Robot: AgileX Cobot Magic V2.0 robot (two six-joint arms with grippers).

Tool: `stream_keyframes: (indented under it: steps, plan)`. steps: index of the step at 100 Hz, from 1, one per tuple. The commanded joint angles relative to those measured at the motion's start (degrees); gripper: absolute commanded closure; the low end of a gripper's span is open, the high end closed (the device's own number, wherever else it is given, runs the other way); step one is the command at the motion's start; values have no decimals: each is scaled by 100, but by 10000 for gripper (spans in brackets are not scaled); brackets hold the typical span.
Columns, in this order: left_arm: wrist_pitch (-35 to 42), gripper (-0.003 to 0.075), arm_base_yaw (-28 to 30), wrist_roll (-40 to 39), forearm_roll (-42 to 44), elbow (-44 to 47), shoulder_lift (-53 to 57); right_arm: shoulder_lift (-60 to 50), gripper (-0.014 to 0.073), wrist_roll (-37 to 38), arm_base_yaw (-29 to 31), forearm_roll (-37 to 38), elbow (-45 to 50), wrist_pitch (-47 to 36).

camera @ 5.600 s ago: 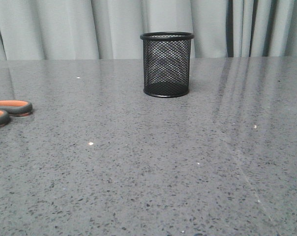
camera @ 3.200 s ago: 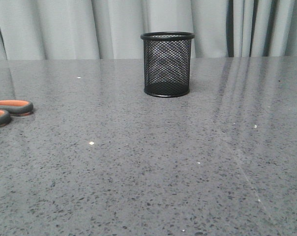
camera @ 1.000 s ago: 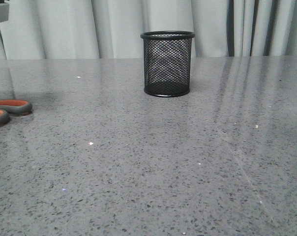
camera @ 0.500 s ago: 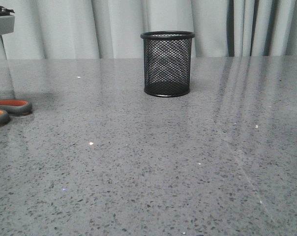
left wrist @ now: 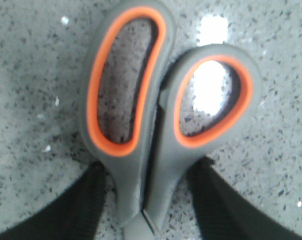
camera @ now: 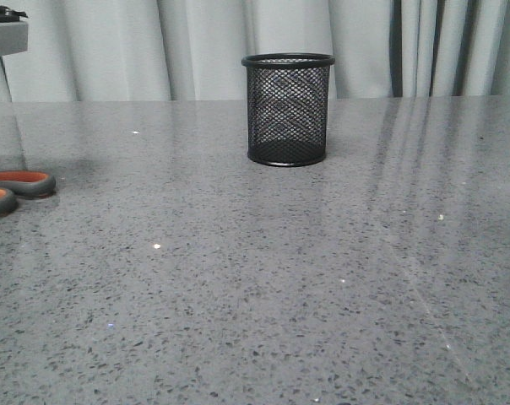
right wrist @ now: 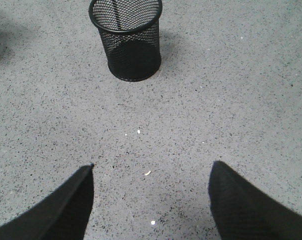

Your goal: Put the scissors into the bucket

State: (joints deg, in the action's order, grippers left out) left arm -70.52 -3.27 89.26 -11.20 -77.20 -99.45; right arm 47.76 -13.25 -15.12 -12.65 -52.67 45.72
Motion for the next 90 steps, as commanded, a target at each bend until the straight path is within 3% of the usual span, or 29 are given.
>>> stream_keyframes:
  steps: [1,18,51,90]
  plan:
    - [-15,473,-40,17,-217,-126,177,-12,149,-63,-6,2,-176,-370]
    - [-87,621,-40,17,-217,-126,177,-12,149,-63,-6,2,-176,-370]
    - [-124,631,-40,-80,-217,-226,331,-12,149,-63,-6,2,-176,-370]
    - [-263,695,-219,-487,-832,-1209,977,-12,149,-63,-6,-21,-176,-501]
